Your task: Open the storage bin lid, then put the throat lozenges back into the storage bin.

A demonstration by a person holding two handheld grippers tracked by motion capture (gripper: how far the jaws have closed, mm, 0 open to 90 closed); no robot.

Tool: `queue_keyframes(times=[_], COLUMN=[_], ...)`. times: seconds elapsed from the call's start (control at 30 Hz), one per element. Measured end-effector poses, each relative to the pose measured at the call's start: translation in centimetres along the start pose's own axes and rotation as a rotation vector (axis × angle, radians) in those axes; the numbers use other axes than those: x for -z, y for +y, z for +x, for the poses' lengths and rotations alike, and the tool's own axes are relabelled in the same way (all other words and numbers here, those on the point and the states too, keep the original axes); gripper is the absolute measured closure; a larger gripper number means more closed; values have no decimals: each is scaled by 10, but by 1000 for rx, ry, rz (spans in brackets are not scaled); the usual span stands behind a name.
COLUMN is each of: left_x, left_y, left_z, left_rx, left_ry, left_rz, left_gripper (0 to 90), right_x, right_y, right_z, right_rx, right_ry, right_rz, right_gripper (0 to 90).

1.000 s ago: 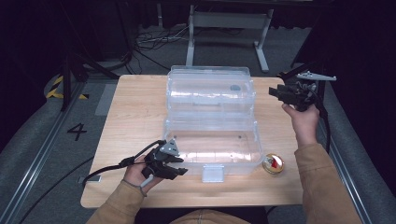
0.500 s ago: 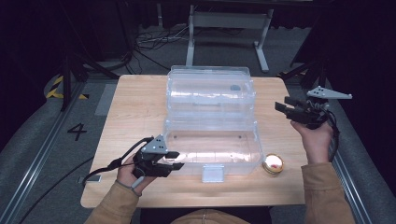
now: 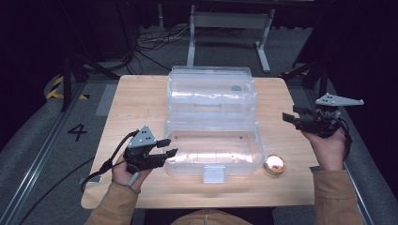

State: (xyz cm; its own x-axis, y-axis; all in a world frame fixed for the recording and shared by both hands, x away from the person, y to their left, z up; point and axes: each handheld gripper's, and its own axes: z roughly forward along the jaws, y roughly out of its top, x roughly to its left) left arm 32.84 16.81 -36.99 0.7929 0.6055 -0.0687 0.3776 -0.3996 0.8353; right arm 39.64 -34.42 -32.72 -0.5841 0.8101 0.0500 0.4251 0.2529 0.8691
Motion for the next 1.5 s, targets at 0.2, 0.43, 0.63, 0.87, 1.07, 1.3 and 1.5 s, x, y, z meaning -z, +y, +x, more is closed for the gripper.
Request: queue_keyframes(times=[0.2,0.43,0.63,0.87,1.07,1.3,1.5], left_x=[2,6,8,7,9,13,15], left_y=[1,0,-2,-5,-8,-10,-12], left_z=[4,8,5,4,6,10,13], left_rx=[13,44,33,28,38,61,75], left_ry=[43,93,179,194,202,197,204], left_rz=[-14,-32,-30,-11,-12,-6,-11], left_gripper=[561,558,546,546,546,546,536], right_x=[5,8,3,0,-3,-8,-17], right_y=[-2,-3,-8,-7,-7,-6,-9], right_z=[3,4,6,9,9,16,20], right_rx=[5,15,36,41,41,89,91], right_ry=[26,27,20,33,69,41,38], right_rz=[25,48,125,153,193,270,346], right_gripper=[342,312,292,308,305,310,301])
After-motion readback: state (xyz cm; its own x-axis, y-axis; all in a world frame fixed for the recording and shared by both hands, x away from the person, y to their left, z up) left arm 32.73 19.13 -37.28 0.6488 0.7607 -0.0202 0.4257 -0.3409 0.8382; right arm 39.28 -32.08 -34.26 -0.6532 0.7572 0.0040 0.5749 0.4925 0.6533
